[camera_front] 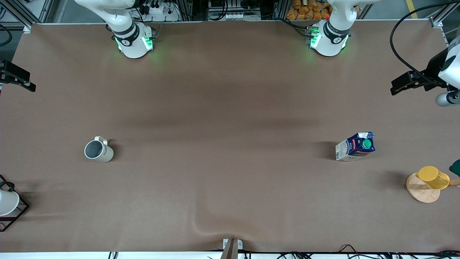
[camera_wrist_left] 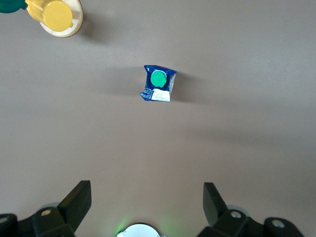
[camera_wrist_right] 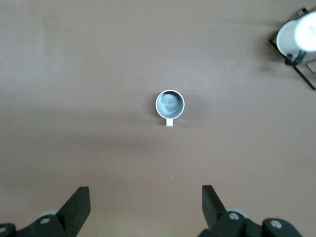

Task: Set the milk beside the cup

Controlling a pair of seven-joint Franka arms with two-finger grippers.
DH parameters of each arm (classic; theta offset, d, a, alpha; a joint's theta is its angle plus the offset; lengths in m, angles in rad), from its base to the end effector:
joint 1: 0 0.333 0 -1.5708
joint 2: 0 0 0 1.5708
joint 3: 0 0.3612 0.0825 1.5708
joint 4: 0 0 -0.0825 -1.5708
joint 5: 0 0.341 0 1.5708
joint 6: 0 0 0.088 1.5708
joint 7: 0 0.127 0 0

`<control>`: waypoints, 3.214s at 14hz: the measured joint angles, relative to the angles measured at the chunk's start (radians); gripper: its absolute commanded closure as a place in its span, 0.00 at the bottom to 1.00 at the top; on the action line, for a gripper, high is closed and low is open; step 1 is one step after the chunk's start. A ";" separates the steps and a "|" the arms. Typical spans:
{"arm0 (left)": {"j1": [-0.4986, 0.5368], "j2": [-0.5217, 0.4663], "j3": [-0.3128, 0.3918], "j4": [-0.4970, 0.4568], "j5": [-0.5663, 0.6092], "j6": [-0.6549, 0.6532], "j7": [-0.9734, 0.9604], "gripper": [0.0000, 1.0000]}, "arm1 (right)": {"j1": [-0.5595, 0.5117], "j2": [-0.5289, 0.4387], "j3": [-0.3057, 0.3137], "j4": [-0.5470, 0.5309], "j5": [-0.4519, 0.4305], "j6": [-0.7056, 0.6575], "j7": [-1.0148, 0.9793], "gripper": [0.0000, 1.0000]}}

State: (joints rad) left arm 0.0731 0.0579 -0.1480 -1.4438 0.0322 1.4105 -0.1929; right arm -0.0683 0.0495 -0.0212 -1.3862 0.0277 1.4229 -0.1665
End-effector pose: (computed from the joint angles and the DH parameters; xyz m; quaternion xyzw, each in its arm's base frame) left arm 0.5127 -0.0310 0.6605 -0.9971 -0.0607 0.0433 0.0177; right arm 0.5117 -0.0417 0.6893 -0.9991 -0.0404 0.0047 0.0139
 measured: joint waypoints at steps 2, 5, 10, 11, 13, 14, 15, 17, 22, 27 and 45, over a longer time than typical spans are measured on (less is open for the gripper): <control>0.000 0.000 0.000 0.001 0.000 0.000 0.000 0.00 | 0.000 0.000 0.002 0.000 0.000 -0.004 0.026 0.00; 0.000 0.009 0.000 0.001 0.000 0.000 0.000 0.00 | 0.000 0.000 0.006 0.001 0.000 -0.007 0.038 0.00; 0.001 0.168 0.002 -0.003 0.019 0.130 0.000 0.00 | 0.000 -0.001 0.006 0.009 0.000 -0.010 0.041 0.00; 0.000 0.204 0.002 -0.005 0.030 0.165 0.000 0.00 | 0.000 0.000 0.006 0.004 0.000 -0.013 0.042 0.00; -0.001 0.264 0.000 -0.007 0.056 0.213 0.000 0.00 | 0.000 0.014 0.006 -0.012 0.000 -0.013 0.042 0.00; -0.001 0.289 -0.001 -0.009 0.060 0.228 0.000 0.00 | 0.000 0.029 0.006 -0.022 0.000 -0.010 0.042 0.00; -0.001 0.311 -0.001 -0.014 0.062 0.252 0.001 0.00 | 0.000 0.050 0.006 -0.027 0.000 -0.005 0.042 0.00; 0.000 0.338 -0.001 -0.044 0.063 0.310 0.021 0.00 | 0.000 0.094 0.006 -0.034 0.000 0.029 0.042 0.00; 0.012 0.353 0.001 -0.138 0.066 0.396 0.070 0.00 | -0.002 0.146 -0.001 -0.224 0.000 0.328 0.030 0.00; 0.015 0.355 0.001 -0.172 0.066 0.399 0.076 0.00 | -0.085 0.234 -0.006 -0.330 0.000 0.483 -0.105 0.06; 0.021 0.404 0.004 -0.182 0.066 0.445 0.076 0.70 | -0.092 0.503 0.019 -0.332 0.012 0.704 -0.197 1.00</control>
State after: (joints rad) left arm 0.0944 0.4616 -0.1437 -1.6260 0.0983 1.8555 -0.1169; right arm -0.1606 0.5526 -0.0021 -1.7179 0.0394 2.1267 -0.3634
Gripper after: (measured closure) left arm 0.577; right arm 0.969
